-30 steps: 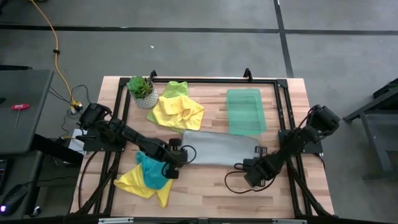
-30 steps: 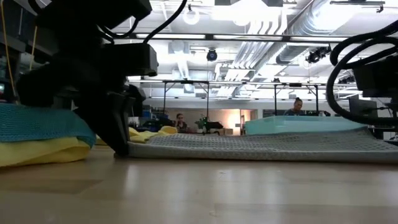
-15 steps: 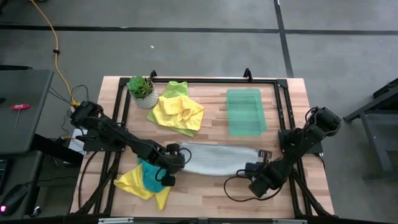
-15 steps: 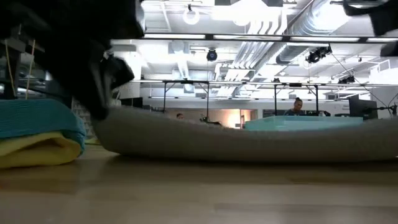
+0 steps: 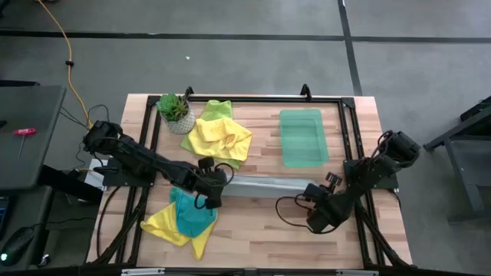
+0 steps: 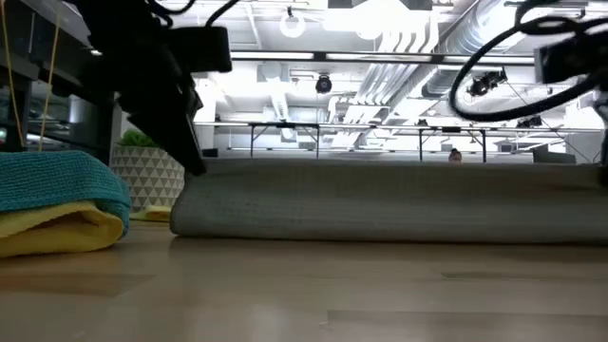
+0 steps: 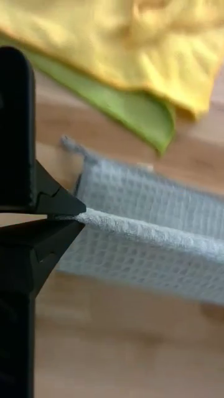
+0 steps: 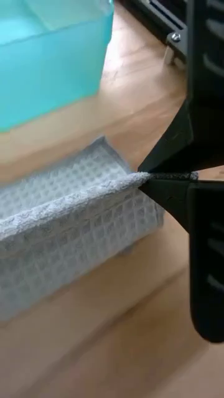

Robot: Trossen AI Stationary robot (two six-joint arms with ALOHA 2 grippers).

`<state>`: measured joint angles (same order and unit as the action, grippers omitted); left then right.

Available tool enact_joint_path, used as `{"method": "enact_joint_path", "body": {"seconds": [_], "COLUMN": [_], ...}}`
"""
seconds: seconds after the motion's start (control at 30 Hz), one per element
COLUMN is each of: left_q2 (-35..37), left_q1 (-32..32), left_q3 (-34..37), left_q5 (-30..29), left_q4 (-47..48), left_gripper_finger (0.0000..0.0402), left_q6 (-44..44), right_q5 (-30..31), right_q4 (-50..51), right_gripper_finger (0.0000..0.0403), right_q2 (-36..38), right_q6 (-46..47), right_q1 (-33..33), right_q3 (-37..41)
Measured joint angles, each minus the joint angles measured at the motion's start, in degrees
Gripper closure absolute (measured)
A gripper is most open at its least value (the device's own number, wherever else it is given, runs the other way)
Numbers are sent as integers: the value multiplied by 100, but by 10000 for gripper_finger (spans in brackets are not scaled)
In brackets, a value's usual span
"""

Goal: Fold microfiber towels
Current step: Fold the gray microfiber cloth

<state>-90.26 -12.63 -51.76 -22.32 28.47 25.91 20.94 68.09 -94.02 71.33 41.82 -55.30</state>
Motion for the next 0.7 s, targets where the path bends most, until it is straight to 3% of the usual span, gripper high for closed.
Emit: {"method": "enact_joint_path", "body": {"seconds": [0.7], "left_q2": [3], "left_q1": [299], "left_q3": [610], "left_q5": [-906], "left_q4": [-341], "left_gripper_finger": [383], "left_q6": [243], "right_q5": [137], "right_q4": [-427], "right_gripper_finger": [402], "right_q2": [0], "right_q6": [72], "right_q1": [-663], "right_q3": [115]}}
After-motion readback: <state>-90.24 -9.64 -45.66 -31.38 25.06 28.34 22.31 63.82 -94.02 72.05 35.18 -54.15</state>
